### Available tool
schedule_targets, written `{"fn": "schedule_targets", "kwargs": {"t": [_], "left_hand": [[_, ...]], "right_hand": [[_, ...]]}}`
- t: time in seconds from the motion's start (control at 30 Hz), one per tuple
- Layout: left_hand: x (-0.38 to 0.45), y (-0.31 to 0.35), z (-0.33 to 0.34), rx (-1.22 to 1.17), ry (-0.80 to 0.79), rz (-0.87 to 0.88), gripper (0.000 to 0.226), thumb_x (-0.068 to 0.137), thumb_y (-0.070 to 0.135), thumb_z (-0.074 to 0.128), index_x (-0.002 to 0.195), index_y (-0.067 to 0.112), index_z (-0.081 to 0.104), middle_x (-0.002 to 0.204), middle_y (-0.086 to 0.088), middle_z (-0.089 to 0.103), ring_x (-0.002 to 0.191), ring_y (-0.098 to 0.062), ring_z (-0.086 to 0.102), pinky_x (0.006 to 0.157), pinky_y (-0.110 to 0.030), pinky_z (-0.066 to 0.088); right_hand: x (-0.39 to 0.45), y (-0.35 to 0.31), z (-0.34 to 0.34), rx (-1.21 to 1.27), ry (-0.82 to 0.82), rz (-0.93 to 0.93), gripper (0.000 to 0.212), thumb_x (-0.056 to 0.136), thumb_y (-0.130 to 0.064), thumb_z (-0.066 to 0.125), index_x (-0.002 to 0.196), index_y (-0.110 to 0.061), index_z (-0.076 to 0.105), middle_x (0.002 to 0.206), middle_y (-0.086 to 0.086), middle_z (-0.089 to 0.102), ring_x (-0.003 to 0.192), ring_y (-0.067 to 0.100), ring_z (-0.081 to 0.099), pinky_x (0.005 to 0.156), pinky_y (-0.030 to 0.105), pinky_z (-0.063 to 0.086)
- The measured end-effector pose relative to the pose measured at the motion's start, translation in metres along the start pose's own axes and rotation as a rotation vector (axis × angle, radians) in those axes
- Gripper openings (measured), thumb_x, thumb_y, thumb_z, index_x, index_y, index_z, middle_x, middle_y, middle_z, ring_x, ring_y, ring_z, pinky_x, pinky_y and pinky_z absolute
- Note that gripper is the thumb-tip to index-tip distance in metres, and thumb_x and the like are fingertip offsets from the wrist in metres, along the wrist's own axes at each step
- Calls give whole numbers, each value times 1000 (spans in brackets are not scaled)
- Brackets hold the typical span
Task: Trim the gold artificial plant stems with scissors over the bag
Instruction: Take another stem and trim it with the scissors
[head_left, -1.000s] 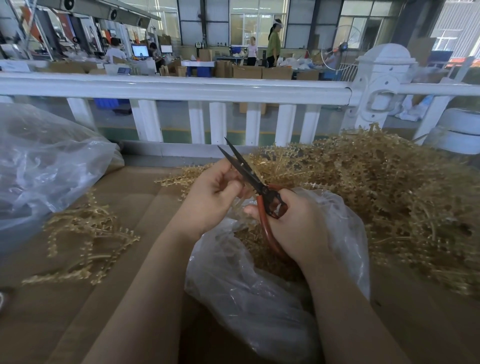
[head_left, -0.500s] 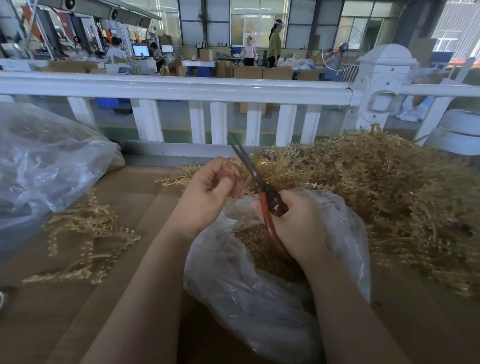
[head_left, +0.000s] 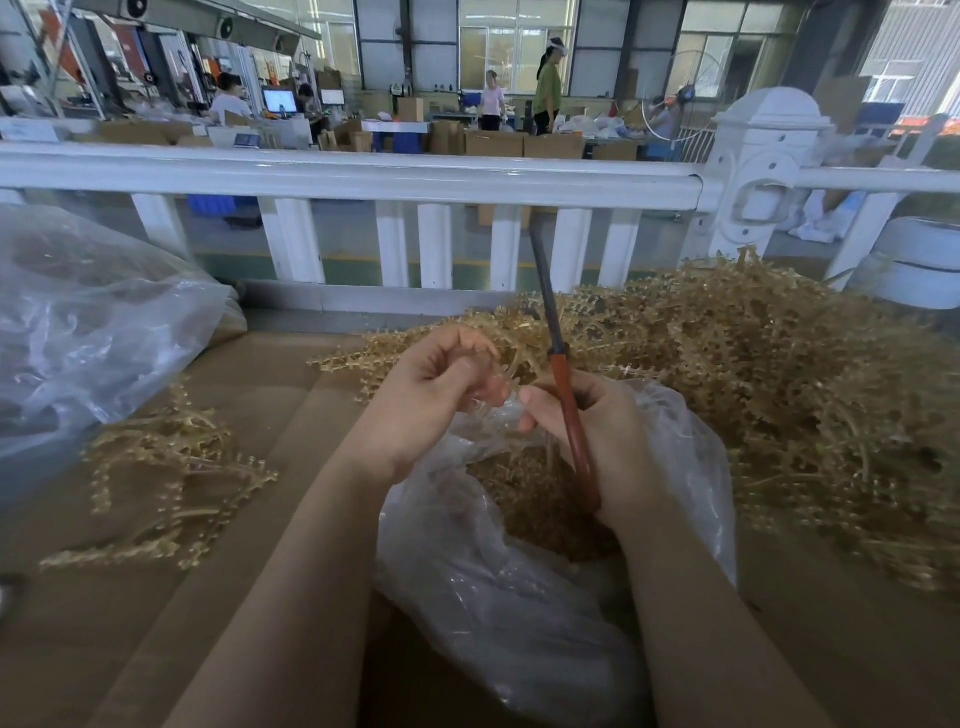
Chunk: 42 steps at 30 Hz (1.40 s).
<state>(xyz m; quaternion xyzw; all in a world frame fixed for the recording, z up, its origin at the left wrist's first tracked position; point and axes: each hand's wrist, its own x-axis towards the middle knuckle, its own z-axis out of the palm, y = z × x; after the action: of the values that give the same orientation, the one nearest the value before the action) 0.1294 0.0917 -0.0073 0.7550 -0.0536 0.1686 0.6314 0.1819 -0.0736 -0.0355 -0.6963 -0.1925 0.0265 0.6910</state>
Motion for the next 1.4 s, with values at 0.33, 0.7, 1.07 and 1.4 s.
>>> {"fn": "schedule_targets", "kwargs": {"t": [0.33, 0.7, 1.07, 1.4], "left_hand": [[-4, 5, -6, -173, -170, -318, 38, 69, 59, 73, 90, 27, 76, 97, -7, 77, 79, -16, 70, 69, -26, 50], [-1, 7, 1, -264, -119, -254, 24, 58, 21, 84, 82, 19, 81, 80, -5, 75, 69, -12, 71, 63, -20, 56], [2, 9, -4, -539, 101, -483, 27, 65, 17, 76, 91, 9, 72, 73, 1, 73, 54, -3, 62, 55, -14, 53], [3, 3, 4, -435, 146, -593, 14, 58, 18, 79, 69, 11, 75, 68, 0, 72, 49, -2, 59, 48, -14, 50]], "right_hand": [[0, 1, -5, 311, 142, -31, 7, 91, -13, 72, 85, -17, 71, 74, 5, 72, 70, 30, 60, 77, 50, 51], [-1, -1, -4, 238, 135, -81, 26, 77, -37, 77, 87, -14, 73, 73, 3, 71, 60, 12, 63, 60, 31, 52], [1, 4, -2, 90, 132, -107, 28, 78, -39, 80, 82, -12, 72, 65, -5, 64, 60, 5, 59, 58, 16, 48], [1, 8, 2, -89, 169, -242, 19, 82, -31, 82, 74, -28, 67, 63, -19, 66, 62, -4, 61, 58, 8, 45]]}}
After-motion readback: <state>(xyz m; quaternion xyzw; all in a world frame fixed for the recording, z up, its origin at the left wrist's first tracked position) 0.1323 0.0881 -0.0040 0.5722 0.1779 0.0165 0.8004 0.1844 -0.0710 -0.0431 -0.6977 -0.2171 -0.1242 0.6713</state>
